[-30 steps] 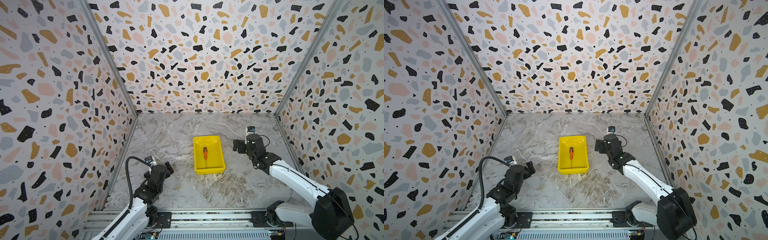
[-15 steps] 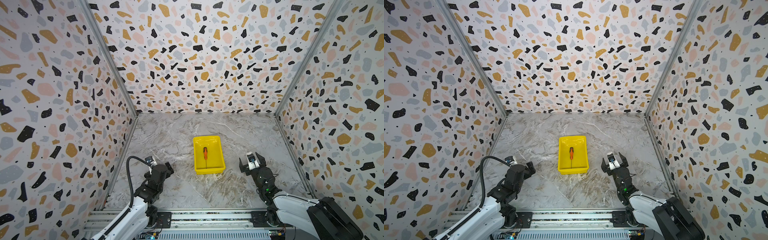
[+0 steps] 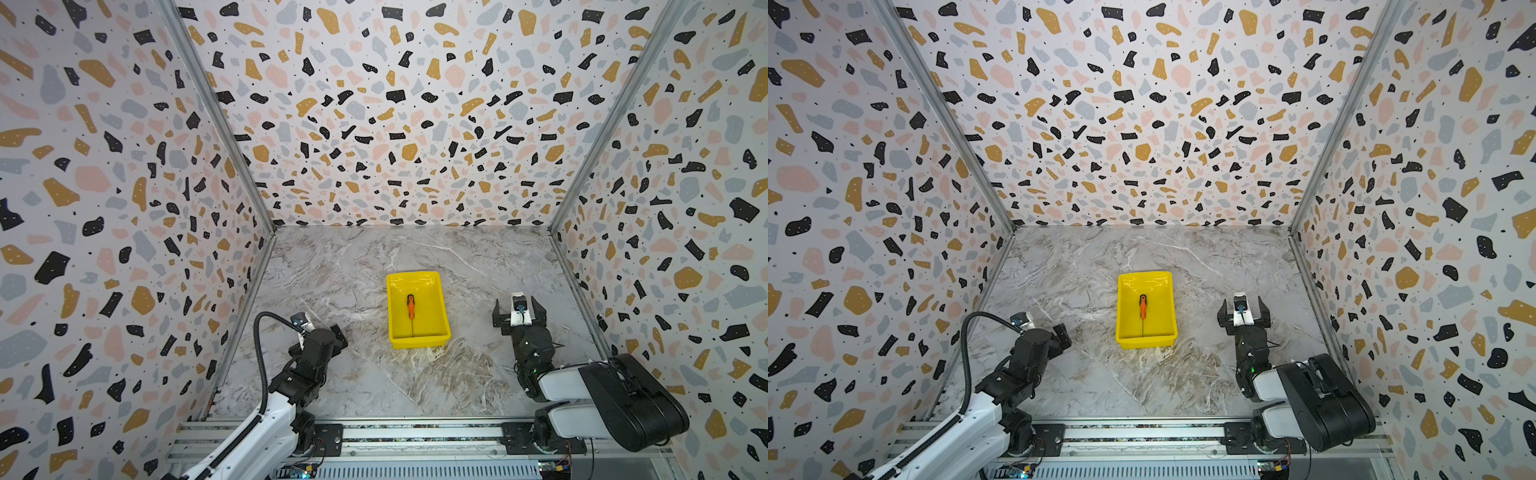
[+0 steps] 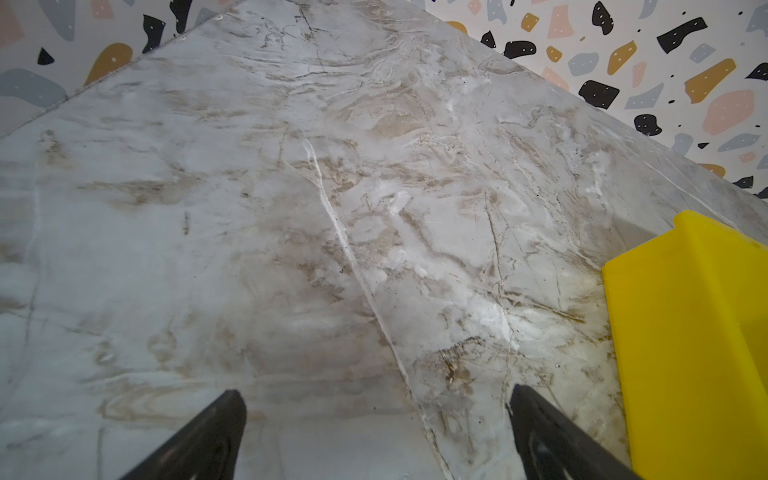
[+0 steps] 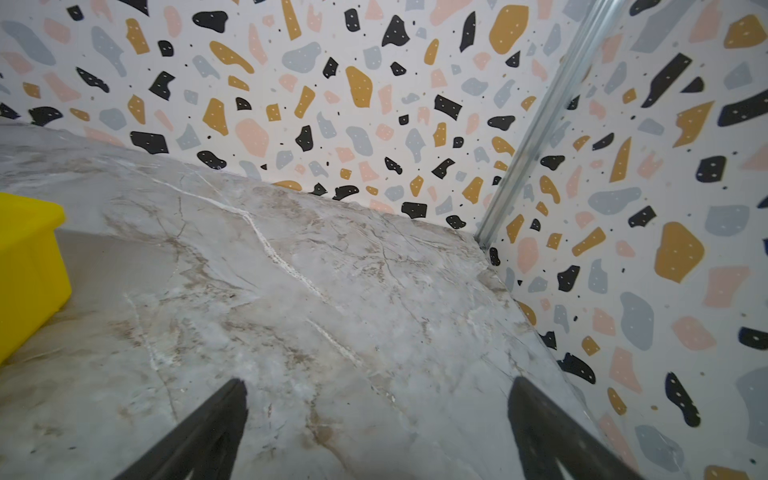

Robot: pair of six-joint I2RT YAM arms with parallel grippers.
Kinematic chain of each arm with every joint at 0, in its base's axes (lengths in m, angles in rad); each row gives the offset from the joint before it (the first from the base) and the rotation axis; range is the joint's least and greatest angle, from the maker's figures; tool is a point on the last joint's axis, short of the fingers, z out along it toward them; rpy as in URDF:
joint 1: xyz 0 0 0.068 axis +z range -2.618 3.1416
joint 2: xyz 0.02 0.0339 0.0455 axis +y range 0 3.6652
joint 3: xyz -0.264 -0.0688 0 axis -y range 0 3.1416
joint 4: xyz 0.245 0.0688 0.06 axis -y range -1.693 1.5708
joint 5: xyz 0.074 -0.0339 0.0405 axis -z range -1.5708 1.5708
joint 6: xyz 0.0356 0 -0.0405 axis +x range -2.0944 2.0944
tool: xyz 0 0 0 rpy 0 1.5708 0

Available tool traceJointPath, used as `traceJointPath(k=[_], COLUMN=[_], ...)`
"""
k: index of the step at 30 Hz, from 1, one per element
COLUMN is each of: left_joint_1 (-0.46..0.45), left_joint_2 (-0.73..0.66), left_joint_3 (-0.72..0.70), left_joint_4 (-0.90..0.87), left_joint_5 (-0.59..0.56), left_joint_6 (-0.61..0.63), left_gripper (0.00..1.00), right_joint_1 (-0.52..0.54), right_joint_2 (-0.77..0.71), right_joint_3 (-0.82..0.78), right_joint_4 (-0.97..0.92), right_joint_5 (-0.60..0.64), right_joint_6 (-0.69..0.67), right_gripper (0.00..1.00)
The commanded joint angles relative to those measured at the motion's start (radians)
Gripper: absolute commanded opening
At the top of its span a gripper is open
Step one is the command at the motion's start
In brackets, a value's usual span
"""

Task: Put the screwdriver in the bin
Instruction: Reset both arms

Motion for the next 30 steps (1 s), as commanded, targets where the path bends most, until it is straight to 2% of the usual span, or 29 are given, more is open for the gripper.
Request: traceJointPath(k=[1,5,12,14,16,19,21,26,30], left_joint_1=[-0.004,-0.003,-0.003,-0.004,-0.003,-0.004,-0.003,-0.004,-0.004], left_joint_2=[0.000,0.005,0.030,0.037,0.039,0.037,0.039,0.063,0.110], left_joint_3=[-0.004,-0.004,-0.021,-0.018,-0.016,-0.017,-0.020,-0.007,0.069], left_joint_4=[0.041,0.046,0.090,0.088,0.087,0.091,0.100,0.133,0.237], left_joint_5=[-0.002,0.000,0.043,0.044,0.043,0.036,0.031,-0.084,-0.177], left_joint_6=[0.003,0.003,-0.001,-0.001,0.000,-0.001,-0.004,-0.051,0.046], left_gripper=[1.00,1.00,1.00,1.00,1.00,1.00,1.00,1.00,1.00], right_joint_1=[-0.015,-0.024,-0.081,-0.114,-0.122,-0.146,-0.152,-0.153,-0.155], right_joint_2=[0.056,0.071,0.054,0.072,0.119,0.088,0.100,0.101,0.098], right_joint_3=[-0.026,-0.033,-0.005,-0.010,0.012,0.054,0.075,0.080,0.076], right_joint_4=[0.203,0.226,0.133,0.139,0.161,0.030,0.014,0.008,0.008], right_joint_5=[-0.040,-0.042,-0.152,-0.214,-0.223,-0.267,-0.270,-0.268,-0.269], right_joint_6=[0.024,0.039,0.073,0.087,0.083,0.101,0.110,0.110,0.110], right_gripper=[0.99,0.99,0.99,0.99,0.99,0.99,0.99,0.99,0.99])
